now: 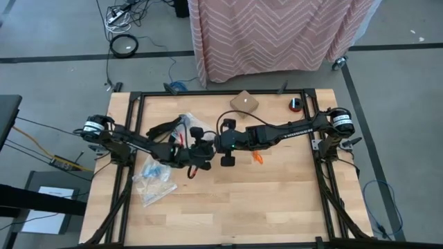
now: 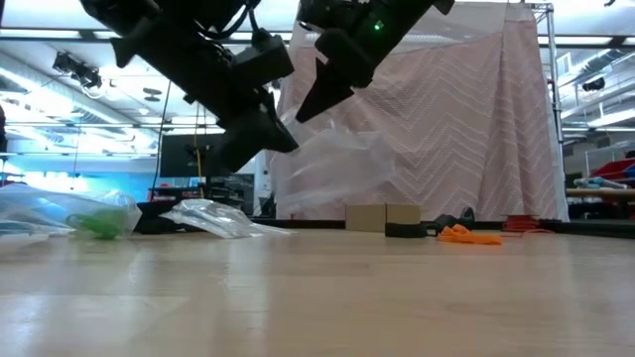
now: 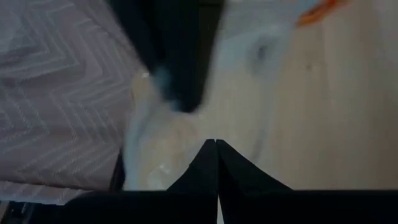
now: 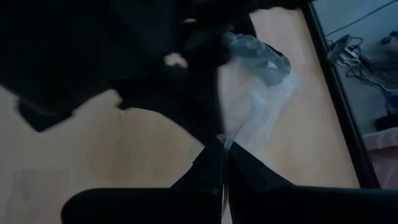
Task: Sort rubber bands
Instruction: Open the transparent zip bag
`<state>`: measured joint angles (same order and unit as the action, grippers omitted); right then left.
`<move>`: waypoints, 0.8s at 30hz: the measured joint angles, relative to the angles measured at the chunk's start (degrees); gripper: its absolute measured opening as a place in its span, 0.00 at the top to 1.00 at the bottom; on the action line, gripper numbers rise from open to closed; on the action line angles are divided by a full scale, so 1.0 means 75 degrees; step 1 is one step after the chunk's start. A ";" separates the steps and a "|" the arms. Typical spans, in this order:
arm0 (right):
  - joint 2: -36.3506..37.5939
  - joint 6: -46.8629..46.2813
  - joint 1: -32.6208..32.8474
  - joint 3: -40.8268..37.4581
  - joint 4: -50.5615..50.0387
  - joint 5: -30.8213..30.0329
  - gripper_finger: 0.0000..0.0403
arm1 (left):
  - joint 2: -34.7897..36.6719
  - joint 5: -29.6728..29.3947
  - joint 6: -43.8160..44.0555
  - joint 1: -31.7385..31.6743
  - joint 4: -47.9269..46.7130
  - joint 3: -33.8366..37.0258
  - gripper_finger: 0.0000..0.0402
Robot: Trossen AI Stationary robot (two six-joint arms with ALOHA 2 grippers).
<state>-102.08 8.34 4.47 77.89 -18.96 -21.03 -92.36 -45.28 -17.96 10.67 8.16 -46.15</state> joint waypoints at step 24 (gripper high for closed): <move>-0.0020 -0.0103 -0.0210 0.0000 -0.0023 -0.0372 1.00 | 0.0017 0.2575 0.2263 0.0732 -0.3060 -0.1237 1.00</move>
<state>-102.24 7.56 2.90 77.89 -19.13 -23.82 -92.23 -25.97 -0.99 16.16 -14.79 -55.43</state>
